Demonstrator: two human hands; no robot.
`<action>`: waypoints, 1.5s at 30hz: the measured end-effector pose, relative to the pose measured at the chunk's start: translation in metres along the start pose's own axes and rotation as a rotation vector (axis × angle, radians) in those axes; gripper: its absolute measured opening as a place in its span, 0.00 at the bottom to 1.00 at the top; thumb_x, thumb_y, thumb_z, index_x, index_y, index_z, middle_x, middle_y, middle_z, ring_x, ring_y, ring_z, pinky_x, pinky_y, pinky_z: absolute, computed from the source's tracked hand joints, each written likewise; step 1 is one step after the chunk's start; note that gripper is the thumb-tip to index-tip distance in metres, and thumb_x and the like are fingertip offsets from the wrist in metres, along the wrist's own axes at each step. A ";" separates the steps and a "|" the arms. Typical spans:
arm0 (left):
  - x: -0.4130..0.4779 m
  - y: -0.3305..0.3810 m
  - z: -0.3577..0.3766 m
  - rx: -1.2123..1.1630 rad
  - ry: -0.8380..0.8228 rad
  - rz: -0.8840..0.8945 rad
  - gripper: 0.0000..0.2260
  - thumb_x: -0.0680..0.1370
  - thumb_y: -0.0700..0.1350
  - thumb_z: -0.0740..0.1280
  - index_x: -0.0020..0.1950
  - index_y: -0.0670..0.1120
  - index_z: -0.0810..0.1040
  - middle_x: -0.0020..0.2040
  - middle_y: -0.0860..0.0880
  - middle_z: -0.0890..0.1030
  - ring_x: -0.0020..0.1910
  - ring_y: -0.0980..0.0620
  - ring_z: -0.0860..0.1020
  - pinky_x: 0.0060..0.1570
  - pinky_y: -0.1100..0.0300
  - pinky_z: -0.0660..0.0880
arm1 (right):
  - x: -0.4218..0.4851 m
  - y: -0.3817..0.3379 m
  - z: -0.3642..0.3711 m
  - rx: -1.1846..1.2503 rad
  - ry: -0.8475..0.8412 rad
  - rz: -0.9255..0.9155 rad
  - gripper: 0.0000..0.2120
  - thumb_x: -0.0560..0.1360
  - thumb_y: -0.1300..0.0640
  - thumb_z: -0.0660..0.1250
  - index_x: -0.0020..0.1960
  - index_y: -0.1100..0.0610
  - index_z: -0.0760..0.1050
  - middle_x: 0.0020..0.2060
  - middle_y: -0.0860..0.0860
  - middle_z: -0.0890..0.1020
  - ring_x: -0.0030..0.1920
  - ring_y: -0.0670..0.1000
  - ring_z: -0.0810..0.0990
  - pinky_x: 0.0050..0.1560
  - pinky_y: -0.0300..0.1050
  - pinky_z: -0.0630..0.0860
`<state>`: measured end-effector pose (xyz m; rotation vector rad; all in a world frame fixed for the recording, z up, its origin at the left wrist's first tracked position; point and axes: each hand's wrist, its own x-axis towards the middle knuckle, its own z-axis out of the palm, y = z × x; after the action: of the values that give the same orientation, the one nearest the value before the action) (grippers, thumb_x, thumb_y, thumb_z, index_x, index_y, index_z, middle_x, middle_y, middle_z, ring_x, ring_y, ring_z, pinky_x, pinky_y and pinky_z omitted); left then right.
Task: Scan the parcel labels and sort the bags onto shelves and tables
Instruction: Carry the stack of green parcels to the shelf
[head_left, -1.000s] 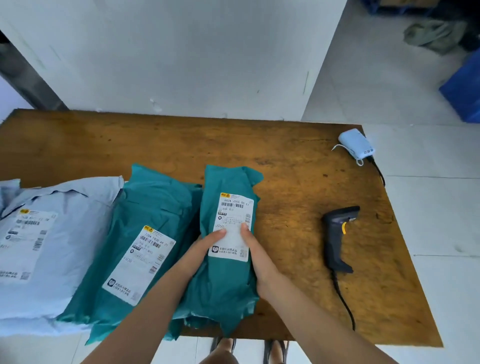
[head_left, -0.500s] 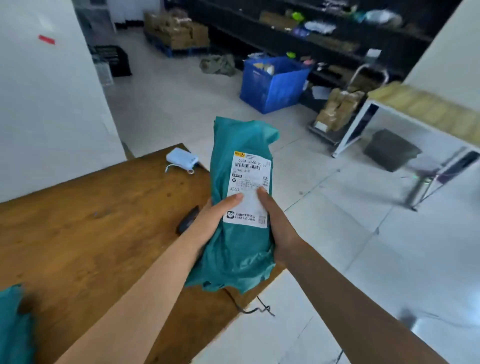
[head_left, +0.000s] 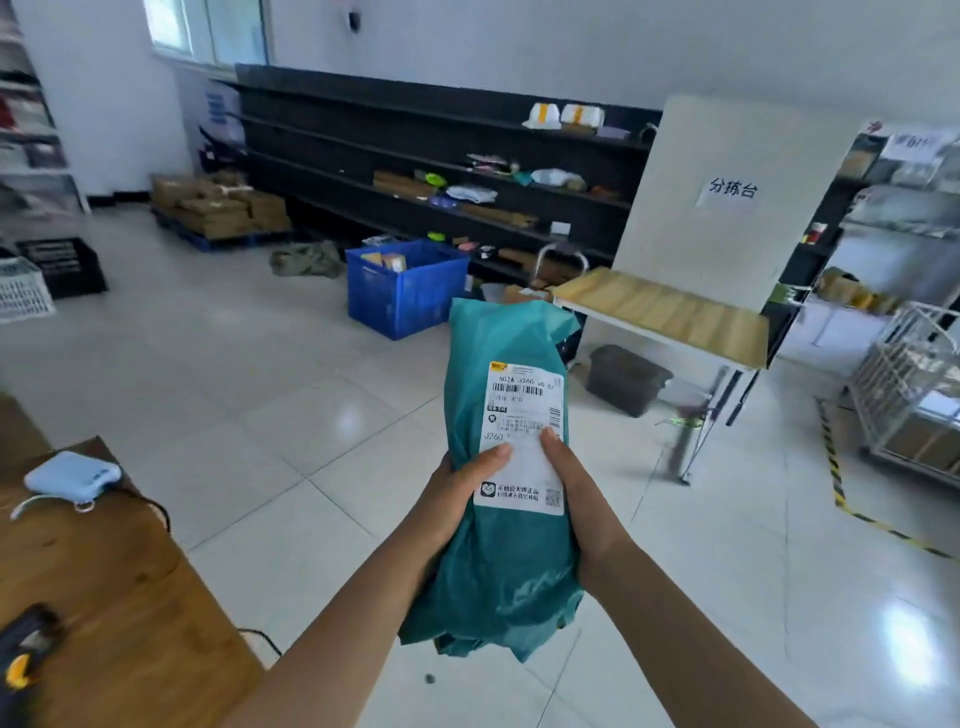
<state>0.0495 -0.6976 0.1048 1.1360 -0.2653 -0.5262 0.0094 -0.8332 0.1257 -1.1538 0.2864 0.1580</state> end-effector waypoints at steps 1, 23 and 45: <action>0.013 0.004 0.000 0.021 0.018 0.006 0.29 0.67 0.55 0.72 0.67 0.49 0.74 0.58 0.42 0.82 0.57 0.41 0.81 0.61 0.44 0.74 | 0.012 -0.006 -0.004 0.008 -0.012 0.000 0.24 0.76 0.39 0.62 0.61 0.54 0.80 0.54 0.60 0.84 0.55 0.61 0.83 0.61 0.57 0.76; 0.374 0.260 -0.198 0.172 0.440 0.443 0.22 0.69 0.47 0.72 0.63 0.45 0.77 0.49 0.45 0.85 0.45 0.50 0.85 0.38 0.62 0.80 | 0.454 -0.237 0.155 -0.157 -0.491 -0.184 0.21 0.76 0.40 0.63 0.60 0.52 0.80 0.52 0.56 0.86 0.53 0.57 0.84 0.56 0.52 0.79; 0.192 0.424 -0.595 0.126 1.554 0.697 0.24 0.72 0.59 0.70 0.63 0.48 0.78 0.58 0.45 0.82 0.59 0.45 0.80 0.65 0.48 0.71 | 0.648 -0.056 0.699 -0.316 -1.532 0.315 0.20 0.73 0.40 0.65 0.58 0.51 0.81 0.49 0.56 0.86 0.48 0.57 0.86 0.49 0.51 0.80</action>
<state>0.5966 -0.1937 0.2363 1.1847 0.6621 1.0325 0.7411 -0.2300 0.2394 -0.9947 -0.9506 1.3101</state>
